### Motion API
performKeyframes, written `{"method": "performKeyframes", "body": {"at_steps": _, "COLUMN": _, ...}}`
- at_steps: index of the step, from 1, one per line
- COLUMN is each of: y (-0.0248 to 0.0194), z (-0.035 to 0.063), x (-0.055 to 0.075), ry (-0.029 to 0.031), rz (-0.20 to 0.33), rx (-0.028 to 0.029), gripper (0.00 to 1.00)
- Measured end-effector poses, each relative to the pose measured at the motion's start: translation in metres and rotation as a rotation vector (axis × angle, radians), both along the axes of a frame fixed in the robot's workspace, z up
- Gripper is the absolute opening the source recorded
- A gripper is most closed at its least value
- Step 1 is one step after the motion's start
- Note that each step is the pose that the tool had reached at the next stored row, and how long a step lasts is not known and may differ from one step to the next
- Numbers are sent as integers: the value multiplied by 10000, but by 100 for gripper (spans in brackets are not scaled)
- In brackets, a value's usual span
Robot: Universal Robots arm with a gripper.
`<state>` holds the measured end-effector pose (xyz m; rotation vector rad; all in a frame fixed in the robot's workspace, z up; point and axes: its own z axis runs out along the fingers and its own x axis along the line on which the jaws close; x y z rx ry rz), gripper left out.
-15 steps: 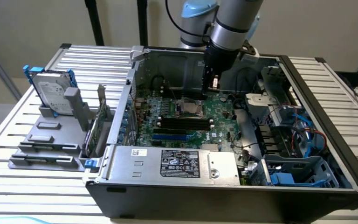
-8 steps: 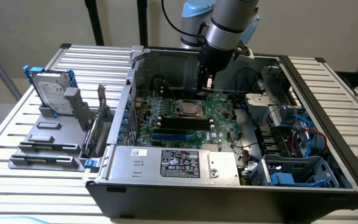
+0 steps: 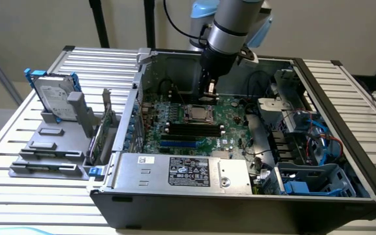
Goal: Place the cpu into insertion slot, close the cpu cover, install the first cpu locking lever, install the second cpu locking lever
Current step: 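Close the cpu cover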
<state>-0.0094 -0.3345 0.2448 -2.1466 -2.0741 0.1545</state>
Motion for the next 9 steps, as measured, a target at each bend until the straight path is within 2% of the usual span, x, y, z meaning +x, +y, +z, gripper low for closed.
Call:
{"method": "performKeyframes", "body": {"at_steps": 5, "y": -13, "z": -19, "x": -125, "ry": 109, "rz": 14, "rx": 18, "gripper": 11}}
{"method": "performKeyframes", "body": {"at_steps": 9, "y": -26, "z": -59, "x": -189, "ry": 133, "rz": 35, "rx": 27, "gripper": 11}}
